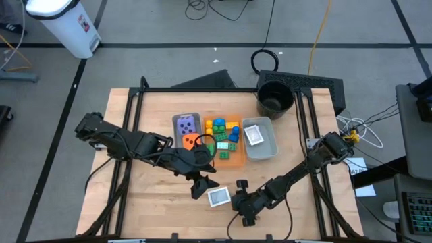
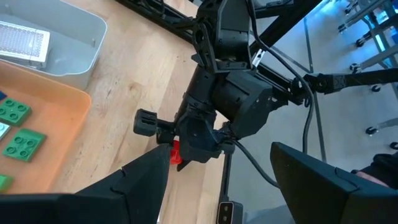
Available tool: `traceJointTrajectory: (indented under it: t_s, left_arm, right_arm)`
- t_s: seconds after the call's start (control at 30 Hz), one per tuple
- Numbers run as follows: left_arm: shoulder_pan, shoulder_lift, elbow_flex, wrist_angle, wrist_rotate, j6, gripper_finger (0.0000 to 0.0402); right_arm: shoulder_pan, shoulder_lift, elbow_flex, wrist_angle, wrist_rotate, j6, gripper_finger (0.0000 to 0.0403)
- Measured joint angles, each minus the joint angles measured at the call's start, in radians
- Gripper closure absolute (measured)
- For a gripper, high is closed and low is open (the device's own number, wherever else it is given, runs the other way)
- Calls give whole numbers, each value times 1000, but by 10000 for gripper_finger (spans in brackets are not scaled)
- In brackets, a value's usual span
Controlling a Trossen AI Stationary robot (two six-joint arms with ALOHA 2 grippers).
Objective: Pick & Place Toys
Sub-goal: Put the red game piece into the orange bin
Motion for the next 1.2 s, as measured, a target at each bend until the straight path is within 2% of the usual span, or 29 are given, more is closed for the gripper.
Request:
traceJointTrajectory:
  t_s: [0.2,0.4,0.63,0.73,0.93,1.2]
  left_arm:
    - [0,0,0,0,1,-20,117]
    - [0,0,0,18,9,-45,117]
    - [0,0,0,62,18,2,117]
    - [0,0,0,132,-9,55,117]
    - [14,5,0,266,-76,193,117]
    - [47,6,1,244,-63,200,117]
  right_arm:
    - [0,-28,0,-8,-25,27,284]
    - [-12,-203,0,-4,-16,-14,281]
    - [-47,-471,1,16,156,-16,283]
    - [-79,-544,1,58,165,51,282]
    - [-130,-580,1,210,162,106,285]
    - [-157,-578,0,290,159,106,284]
